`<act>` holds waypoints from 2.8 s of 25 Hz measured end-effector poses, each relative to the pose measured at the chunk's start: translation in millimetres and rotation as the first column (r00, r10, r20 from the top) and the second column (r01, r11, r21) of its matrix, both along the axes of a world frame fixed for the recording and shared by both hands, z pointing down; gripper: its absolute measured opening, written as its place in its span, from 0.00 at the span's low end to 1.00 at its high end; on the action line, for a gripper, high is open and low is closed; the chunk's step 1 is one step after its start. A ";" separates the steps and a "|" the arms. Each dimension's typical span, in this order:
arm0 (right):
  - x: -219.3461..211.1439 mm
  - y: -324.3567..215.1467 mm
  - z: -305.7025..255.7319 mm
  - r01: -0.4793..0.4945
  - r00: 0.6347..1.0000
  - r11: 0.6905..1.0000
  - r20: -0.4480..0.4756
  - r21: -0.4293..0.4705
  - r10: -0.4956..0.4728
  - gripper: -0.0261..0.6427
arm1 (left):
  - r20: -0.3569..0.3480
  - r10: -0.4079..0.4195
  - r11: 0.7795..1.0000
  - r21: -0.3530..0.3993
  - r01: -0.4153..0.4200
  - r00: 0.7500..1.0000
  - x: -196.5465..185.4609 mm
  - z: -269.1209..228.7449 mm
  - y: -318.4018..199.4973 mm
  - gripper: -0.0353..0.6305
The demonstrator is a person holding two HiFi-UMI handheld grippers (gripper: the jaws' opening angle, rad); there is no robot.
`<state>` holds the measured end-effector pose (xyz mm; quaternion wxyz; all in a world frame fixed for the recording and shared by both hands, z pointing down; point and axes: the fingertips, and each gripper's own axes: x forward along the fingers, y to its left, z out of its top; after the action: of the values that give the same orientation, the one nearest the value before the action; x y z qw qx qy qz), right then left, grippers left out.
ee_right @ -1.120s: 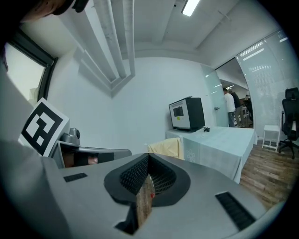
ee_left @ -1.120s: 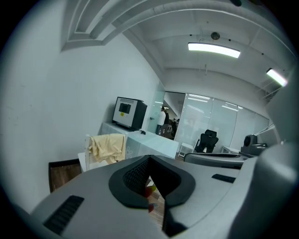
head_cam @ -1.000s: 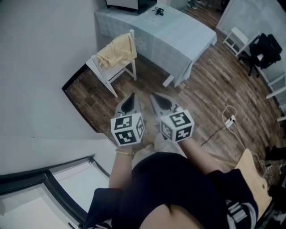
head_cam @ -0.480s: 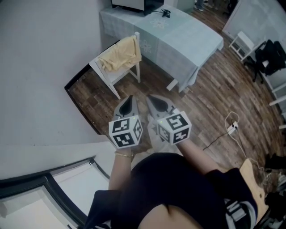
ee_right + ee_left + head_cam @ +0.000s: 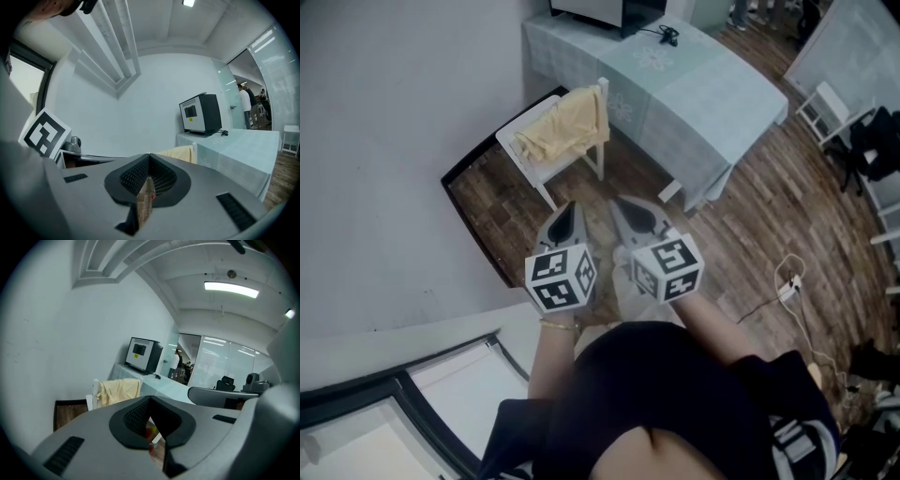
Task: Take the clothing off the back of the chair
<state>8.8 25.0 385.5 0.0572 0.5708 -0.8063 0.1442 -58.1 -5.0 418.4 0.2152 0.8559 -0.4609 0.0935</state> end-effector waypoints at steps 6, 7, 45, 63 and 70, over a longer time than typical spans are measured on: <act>14.0 -44.3 0.0 0.028 1.000 0.999 0.001 -0.019 -0.028 0.06 | 0.010 -0.045 0.999 -0.019 0.045 0.999 8.2 2.7 -40.6 0.05; 15.0 -51.6 0.5 0.036 0.999 0.999 -0.001 -0.022 -0.036 0.06 | 0.010 -0.053 0.998 -0.020 0.053 0.999 8.8 2.8 -47.5 0.05; 48.3 -268.1 33.6 0.293 0.955 0.955 -0.031 -0.050 -0.294 0.06 | 0.018 -0.415 0.908 -0.057 0.415 0.910 11.8 39.9 -220.8 0.05; 62.5 -317.0 99.7 0.255 0.961 0.956 -0.075 -0.148 -0.268 0.06 | 0.087 -0.527 0.839 -0.105 0.534 0.845 -34.1 105.5 -251.2 0.06; 76.2 -339.8 123.1 0.231 0.965 0.954 -0.084 -0.192 -0.250 0.07 | 0.105 -0.519 0.843 -0.103 0.528 0.849 -29.9 124.8 -270.9 0.23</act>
<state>85.0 -314.8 508.6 0.1689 0.4678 -0.8491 0.1778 -88.0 -275.9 543.2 0.2700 0.6781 -0.6774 0.0916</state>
